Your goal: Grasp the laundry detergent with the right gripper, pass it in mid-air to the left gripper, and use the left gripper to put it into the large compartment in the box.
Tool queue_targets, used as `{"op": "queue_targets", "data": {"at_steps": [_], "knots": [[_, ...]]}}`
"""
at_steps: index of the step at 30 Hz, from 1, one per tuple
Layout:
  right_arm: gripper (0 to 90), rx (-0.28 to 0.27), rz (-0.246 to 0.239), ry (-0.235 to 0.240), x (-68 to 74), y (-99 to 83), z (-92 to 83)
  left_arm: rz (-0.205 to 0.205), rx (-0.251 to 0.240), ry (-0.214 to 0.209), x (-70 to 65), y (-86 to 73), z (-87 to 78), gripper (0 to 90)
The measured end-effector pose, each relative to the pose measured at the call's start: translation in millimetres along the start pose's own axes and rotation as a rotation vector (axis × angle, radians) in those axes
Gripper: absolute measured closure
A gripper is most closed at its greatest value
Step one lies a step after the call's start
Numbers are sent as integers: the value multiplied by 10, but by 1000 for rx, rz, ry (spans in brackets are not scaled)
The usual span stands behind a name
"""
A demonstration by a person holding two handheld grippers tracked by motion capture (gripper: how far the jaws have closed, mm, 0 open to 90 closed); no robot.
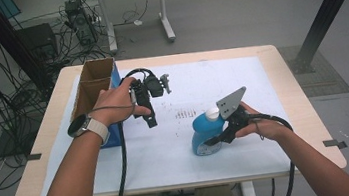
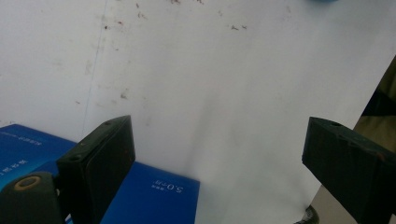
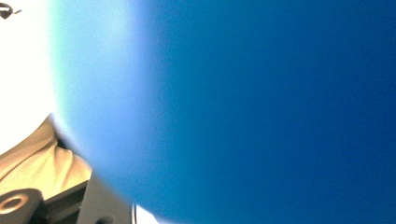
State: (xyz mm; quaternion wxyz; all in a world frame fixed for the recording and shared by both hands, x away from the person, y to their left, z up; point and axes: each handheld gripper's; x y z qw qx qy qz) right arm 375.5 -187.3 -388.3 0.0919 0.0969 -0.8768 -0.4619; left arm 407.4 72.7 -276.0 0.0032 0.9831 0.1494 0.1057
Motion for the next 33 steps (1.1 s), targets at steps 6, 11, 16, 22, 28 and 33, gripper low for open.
{"op": "queue_targets", "data": {"at_steps": [6,11,16,22,28,33], "knots": [[429,2,-1,1,-1,2,0,1,-2,1,-1,-5,-3,98],[430,7,-4,1,1,6,0,-5,-4,1,-5,-12,-3,98],[431,4,-14,1,3,3,0,-2,-4,1,-6,-11,-3,99],[431,-3,-9,5,-3,-6,-1,-2,0,1,-8,-11,-7,99],[439,-3,-7,6,-10,-6,-3,1,-1,2,-11,-13,-13,99],[444,-7,-5,1,-6,-10,-3,1,1,2,-19,-13,-19,99]]}}
Point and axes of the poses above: each handheld gripper's, and its own axes: z roughly forward along the jaws, y roughly out of its top, x roughly to its left, and after that the axes turned 8 degrees about y, right-handed
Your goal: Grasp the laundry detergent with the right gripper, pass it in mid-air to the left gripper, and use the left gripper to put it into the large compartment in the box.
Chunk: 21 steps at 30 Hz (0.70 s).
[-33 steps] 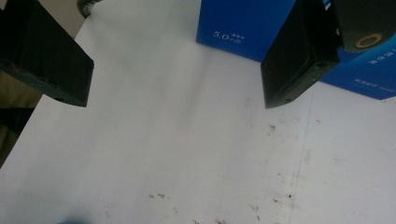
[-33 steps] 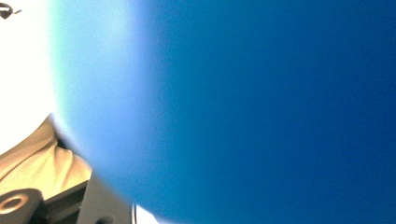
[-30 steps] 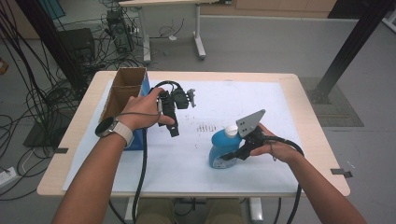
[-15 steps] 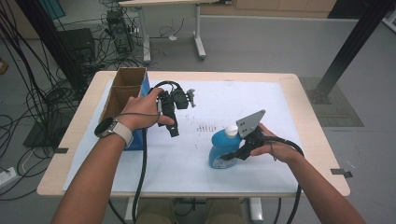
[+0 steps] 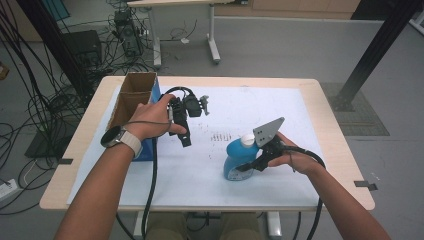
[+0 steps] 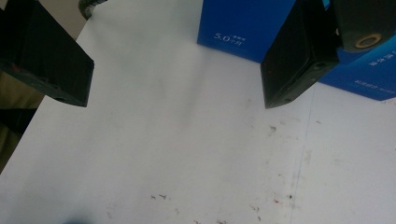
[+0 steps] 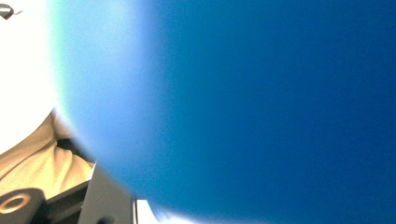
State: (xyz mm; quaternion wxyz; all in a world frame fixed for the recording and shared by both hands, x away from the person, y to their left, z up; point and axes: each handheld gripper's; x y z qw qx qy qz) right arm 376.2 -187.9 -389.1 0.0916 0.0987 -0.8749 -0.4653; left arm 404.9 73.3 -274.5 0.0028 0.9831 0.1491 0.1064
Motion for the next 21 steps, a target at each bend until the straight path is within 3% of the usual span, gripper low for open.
{"op": "queue_targets", "data": {"at_steps": [21], "knots": [[447,-2,6,-5,4,-4,0,1,-5,0,-9,-5,-16,101]]}}
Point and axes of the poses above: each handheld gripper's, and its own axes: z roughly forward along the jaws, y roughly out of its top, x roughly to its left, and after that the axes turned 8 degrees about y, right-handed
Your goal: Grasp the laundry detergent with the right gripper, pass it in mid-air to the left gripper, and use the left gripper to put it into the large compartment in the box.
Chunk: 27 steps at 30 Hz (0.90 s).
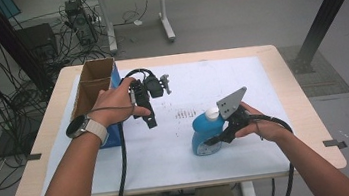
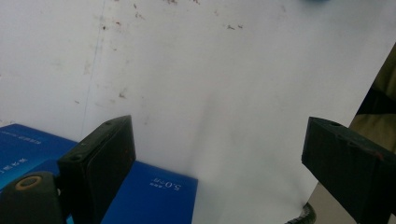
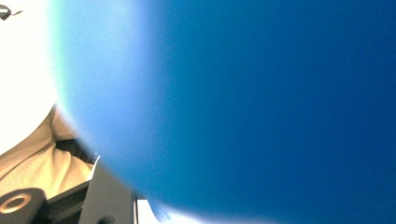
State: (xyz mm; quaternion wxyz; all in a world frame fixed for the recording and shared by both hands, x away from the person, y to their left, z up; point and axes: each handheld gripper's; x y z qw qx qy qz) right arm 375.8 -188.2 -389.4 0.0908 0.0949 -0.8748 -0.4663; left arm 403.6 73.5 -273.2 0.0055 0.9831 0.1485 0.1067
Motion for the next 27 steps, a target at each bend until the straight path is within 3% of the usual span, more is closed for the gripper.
{"op": "queue_targets", "data": {"at_steps": [27], "knots": [[444,0,1,-4,6,2,4,-3,-5,1,4,-29,-10,101]]}}
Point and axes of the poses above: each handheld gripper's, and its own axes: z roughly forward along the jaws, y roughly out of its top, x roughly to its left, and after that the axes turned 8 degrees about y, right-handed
